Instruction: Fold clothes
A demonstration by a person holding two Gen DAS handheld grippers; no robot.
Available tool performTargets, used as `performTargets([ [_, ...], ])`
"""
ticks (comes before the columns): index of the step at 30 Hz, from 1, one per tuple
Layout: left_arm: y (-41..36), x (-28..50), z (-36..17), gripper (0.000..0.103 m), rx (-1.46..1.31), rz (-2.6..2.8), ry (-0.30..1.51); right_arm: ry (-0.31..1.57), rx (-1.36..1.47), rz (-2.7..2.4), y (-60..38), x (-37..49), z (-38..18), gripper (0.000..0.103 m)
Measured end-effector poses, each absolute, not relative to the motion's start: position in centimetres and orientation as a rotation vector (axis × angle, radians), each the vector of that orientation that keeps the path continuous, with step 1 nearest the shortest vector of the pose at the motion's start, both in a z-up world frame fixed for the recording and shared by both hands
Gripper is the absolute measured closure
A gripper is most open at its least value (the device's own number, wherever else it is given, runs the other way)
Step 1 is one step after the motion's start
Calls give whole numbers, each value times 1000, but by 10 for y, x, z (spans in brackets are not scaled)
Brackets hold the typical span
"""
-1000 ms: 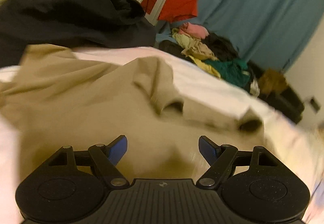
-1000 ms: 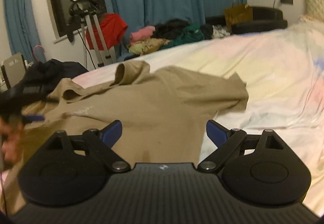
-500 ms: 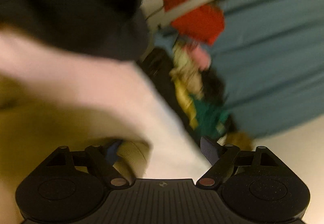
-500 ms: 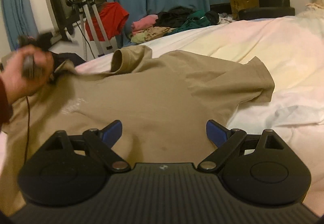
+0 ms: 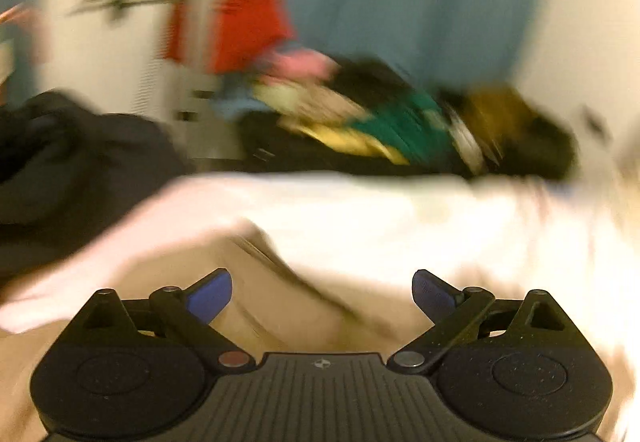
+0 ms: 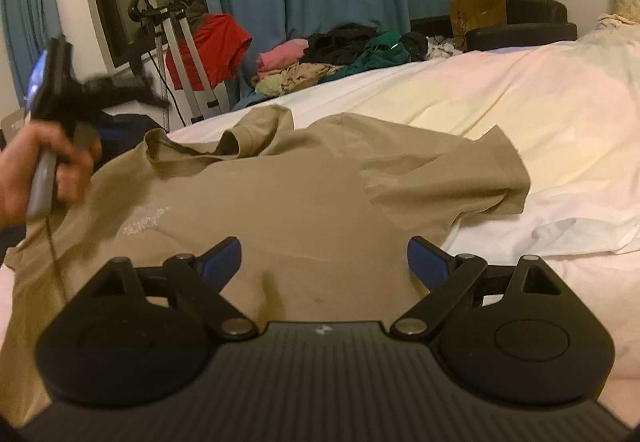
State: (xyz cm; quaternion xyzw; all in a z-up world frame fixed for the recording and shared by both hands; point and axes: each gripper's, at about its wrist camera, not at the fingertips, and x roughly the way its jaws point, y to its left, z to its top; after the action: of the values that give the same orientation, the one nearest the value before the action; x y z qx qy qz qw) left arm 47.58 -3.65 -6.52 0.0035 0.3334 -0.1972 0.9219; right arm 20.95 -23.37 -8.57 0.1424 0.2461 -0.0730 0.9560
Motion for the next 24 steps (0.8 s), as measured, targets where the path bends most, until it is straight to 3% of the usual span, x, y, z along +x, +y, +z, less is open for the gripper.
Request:
performTargets([
  [6, -108, 437, -98, 12, 170, -638, 736, 478, 306, -170, -239, 204, -79, 12],
  [8, -130, 447, -108, 18, 233, -570, 753, 477, 311, -171, -240, 204, -79, 12],
  [13, -158, 489, -125, 20, 307, -301, 704, 486, 346, -176, -245, 205, -82, 12],
  [19, -191, 528, -117, 23, 391, -99, 537, 457, 344, -193, -253, 209, -87, 12],
  [24, -186, 519, -89, 21, 271, -109, 483, 447, 313, -198, -256, 213, -94, 12],
])
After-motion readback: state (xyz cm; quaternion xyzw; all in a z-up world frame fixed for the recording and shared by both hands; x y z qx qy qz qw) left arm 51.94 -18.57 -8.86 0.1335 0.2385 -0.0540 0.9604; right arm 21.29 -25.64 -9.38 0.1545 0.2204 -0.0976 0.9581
